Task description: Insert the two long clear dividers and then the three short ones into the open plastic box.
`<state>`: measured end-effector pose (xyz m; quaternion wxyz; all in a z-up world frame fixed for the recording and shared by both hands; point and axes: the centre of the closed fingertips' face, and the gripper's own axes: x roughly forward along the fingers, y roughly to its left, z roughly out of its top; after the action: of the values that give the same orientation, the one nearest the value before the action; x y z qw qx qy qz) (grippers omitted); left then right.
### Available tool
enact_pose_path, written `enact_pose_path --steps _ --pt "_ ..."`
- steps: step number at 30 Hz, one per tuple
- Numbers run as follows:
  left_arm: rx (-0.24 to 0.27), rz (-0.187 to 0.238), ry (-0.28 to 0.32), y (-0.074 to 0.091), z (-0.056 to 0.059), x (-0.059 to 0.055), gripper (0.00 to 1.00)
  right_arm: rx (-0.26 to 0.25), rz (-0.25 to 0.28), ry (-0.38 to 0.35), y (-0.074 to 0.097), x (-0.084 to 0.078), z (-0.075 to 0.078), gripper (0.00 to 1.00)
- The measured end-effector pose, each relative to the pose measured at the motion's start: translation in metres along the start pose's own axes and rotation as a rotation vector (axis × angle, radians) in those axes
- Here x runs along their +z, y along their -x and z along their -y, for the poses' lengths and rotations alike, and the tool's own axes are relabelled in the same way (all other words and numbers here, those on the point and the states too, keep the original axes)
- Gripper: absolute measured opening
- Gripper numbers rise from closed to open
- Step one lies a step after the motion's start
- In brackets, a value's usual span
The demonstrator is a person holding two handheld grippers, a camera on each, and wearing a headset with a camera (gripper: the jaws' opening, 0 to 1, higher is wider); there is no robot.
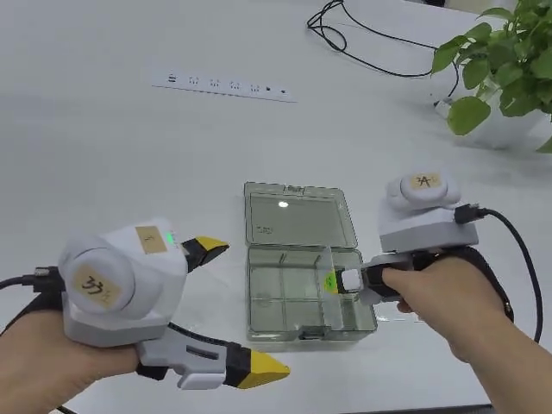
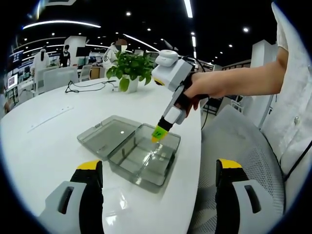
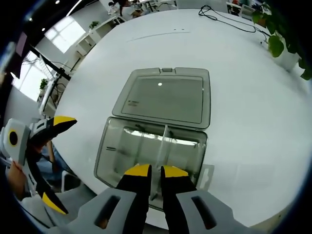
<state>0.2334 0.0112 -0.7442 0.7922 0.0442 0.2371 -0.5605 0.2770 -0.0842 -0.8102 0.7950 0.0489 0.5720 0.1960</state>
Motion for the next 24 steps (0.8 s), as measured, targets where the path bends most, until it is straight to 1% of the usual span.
enact_pose_path --steps 8,12,14,17,21,24 --pt "0.019 0.0 0.01 0.0024 -0.0006 0.0001 0.99 0.016 -0.007 0.002 -0.0071 -0.0023 0.0031 0.09" --pt "0.029 -0.003 0.015 0.0037 -0.0008 -0.0002 0.99 0.039 -0.002 -0.014 -0.0074 -0.0023 0.0035 0.1" --pt "0.036 -0.007 0.016 0.0044 -0.0006 -0.0004 0.99 0.052 0.004 -0.009 -0.0068 -0.0025 0.003 0.1" --pt "0.049 -0.009 0.02 0.0058 -0.0007 0.0 0.99 0.083 0.021 -0.004 -0.0058 -0.0026 0.0021 0.1" --pt "0.069 -0.012 0.025 0.0079 -0.0007 -0.0003 0.98 0.108 0.038 -0.001 -0.0024 -0.0023 0.0013 0.12" --pt "0.085 -0.012 0.033 0.01 -0.0002 0.0 0.98 0.13 0.058 0.0 0.0013 -0.0003 0.0 0.15"
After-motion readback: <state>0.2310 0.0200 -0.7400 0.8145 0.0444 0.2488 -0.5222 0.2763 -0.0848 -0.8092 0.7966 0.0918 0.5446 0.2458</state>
